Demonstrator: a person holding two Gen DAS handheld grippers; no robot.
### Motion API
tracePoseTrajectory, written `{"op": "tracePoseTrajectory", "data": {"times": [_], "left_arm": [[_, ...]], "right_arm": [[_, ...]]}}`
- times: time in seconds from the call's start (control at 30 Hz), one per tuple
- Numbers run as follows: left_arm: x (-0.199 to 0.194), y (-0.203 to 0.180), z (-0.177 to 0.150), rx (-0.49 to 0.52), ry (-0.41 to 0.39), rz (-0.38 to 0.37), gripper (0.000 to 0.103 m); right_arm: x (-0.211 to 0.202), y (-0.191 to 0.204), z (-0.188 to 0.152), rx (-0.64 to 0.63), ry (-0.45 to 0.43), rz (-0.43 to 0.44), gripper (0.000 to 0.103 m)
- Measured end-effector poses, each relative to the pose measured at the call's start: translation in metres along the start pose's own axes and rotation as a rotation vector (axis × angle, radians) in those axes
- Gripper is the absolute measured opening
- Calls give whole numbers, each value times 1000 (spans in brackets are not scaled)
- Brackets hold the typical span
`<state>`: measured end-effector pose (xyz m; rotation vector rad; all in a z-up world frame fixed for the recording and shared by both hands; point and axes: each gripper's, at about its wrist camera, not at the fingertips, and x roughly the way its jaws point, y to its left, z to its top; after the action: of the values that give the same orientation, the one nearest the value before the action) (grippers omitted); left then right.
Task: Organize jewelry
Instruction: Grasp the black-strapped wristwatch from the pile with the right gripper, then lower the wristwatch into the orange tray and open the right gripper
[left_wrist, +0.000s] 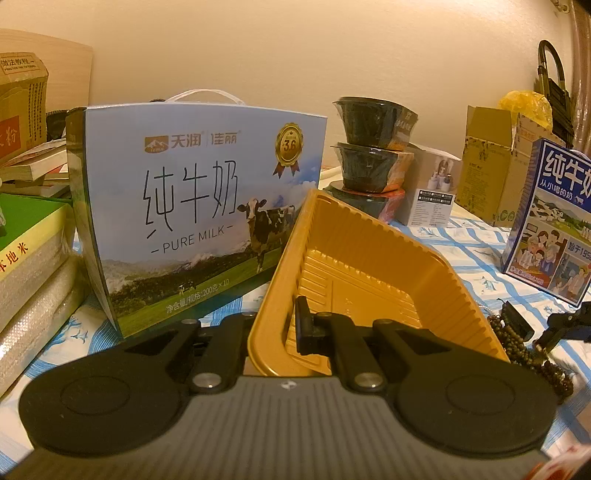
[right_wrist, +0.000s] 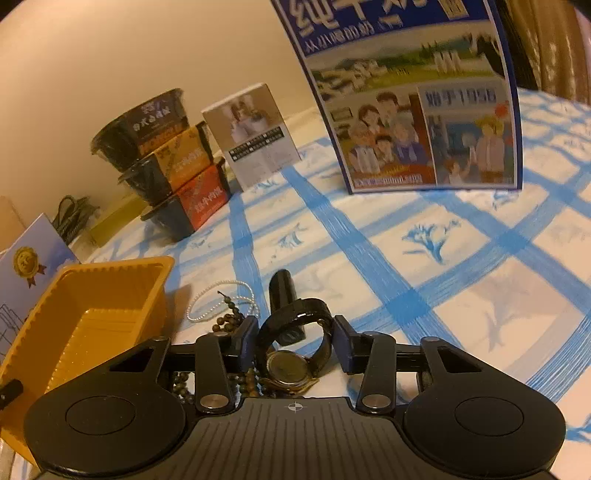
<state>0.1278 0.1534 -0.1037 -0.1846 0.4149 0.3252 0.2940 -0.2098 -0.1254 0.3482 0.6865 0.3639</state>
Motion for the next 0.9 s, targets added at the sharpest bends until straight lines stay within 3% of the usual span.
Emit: {"op": "tracePoseTrajectory", "data": {"times": [0.13, 0.3, 0.57, 0.9], "left_arm": [[0, 0, 0, -1, 0, 0, 8], [-1, -1, 1, 1, -3, -1, 7], [-4, -3, 2, 1, -6, -6, 7], [-7, -2, 3, -2, -8, -10, 7]], "right_arm": [[-16, 10, 5, -13, -34, 25, 42], [-39, 42, 11, -51, -65, 154, 42], [-41, 111, -9, -128, 21, 354, 43], [-17, 146, -41, -156, 143, 364, 43]]}}
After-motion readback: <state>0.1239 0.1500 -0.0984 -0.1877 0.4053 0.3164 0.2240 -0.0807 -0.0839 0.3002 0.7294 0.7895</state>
